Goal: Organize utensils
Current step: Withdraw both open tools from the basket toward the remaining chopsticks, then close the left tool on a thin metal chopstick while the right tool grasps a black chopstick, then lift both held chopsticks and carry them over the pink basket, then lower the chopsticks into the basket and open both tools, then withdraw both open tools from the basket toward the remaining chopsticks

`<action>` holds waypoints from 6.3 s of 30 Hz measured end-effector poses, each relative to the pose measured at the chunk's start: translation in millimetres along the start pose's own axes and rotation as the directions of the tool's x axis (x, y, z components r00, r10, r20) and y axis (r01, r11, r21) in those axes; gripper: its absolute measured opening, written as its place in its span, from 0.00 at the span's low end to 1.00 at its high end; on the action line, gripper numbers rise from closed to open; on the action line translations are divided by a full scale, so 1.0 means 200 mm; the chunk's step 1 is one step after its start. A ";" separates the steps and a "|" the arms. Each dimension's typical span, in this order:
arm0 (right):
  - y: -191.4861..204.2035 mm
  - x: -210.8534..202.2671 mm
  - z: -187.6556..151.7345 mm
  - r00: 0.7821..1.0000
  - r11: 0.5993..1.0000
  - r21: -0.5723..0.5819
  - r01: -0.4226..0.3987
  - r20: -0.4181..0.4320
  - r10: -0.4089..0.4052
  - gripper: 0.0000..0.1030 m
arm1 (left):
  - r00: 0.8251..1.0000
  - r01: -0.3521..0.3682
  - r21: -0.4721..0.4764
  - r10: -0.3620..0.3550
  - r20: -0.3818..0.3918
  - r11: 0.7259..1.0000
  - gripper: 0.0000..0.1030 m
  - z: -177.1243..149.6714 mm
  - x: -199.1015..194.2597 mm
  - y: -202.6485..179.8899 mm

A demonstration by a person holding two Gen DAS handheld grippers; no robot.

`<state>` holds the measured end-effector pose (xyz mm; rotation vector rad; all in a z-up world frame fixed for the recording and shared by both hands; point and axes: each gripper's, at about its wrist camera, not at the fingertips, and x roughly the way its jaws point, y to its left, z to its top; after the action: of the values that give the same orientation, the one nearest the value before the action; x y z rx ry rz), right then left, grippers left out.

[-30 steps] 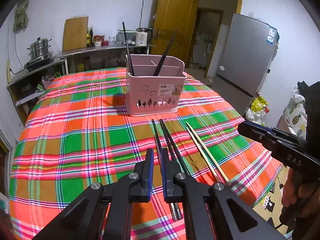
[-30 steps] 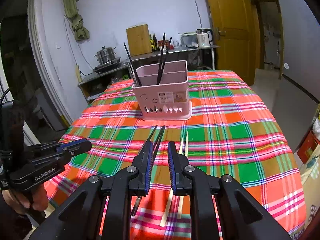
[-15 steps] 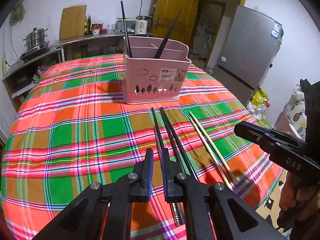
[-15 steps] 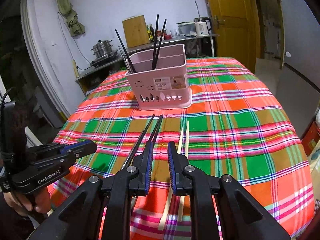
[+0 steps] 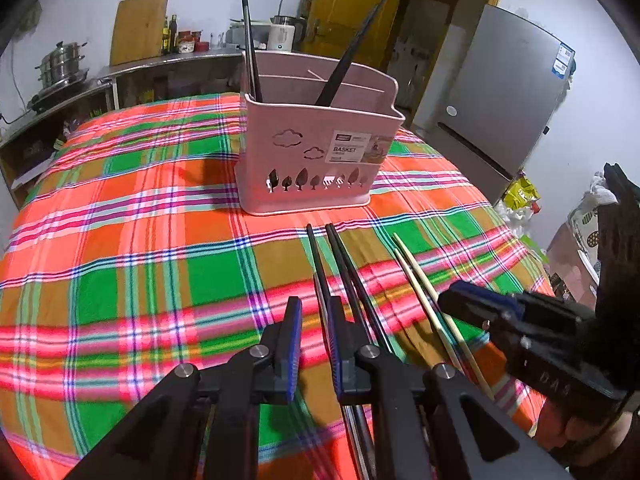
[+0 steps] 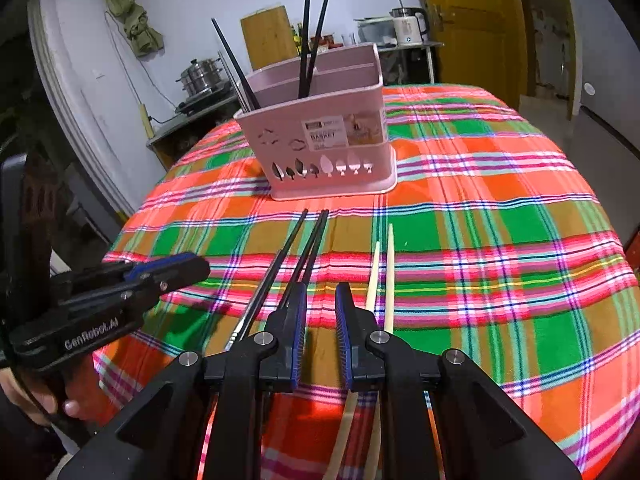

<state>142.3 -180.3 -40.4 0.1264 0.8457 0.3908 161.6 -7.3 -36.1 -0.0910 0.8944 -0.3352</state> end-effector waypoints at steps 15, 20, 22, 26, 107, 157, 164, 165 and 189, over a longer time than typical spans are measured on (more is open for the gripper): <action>-0.07 0.05 0.00 1.000 1.000 0.031 0.002 -0.021 -0.001 0.15 | 0.996 0.013 -0.017 -0.015 -0.085 1.000 0.12 0.02 0.24 0.01; -0.07 0.04 0.00 1.000 0.999 0.036 0.000 -0.019 0.001 0.15 | 0.995 -0.010 -0.007 0.009 -0.101 1.000 0.12 0.01 0.26 0.00; -0.07 0.04 0.00 1.000 0.999 0.038 0.000 -0.018 0.000 0.15 | 0.995 -0.023 0.001 0.023 -0.101 1.000 0.12 0.01 0.27 -0.01; -0.08 0.03 0.00 1.000 0.999 0.045 0.001 -0.015 0.000 0.15 | 0.994 -0.038 0.010 0.039 -0.105 0.999 0.20 0.00 0.28 -0.03; 0.16 -0.29 0.55 0.982 0.994 -0.111 0.004 0.187 0.017 0.05 | 0.983 -0.070 0.009 0.067 0.170 0.998 0.04 0.34 -0.40 0.03; 0.22 -0.46 1.02 0.915 0.993 -0.117 -0.005 0.400 0.052 0.05 | 0.951 -0.047 0.022 0.038 0.308 0.999 0.04 1.03 -0.55 0.03; 0.20 -0.38 1.09 0.912 0.995 -0.100 -0.019 0.407 0.059 0.05 | 0.949 -0.054 0.002 0.051 0.310 0.999 0.04 1.09 -0.43 0.08; 0.19 -0.37 1.09 0.912 0.995 -0.099 -0.020 0.405 0.059 0.05 | 0.950 -0.056 -0.001 0.054 0.308 0.998 0.04 1.09 -0.42 0.09; 0.11 -0.05 0.99 0.968 0.997 -0.078 -0.025 0.245 0.043 0.06 | 0.978 -0.055 -0.054 0.065 0.200 0.997 0.06 0.94 -0.11 0.23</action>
<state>278.4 -155.2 102.6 0.1175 0.5830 0.4289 306.2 31.3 89.1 -0.1393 0.7028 -0.2433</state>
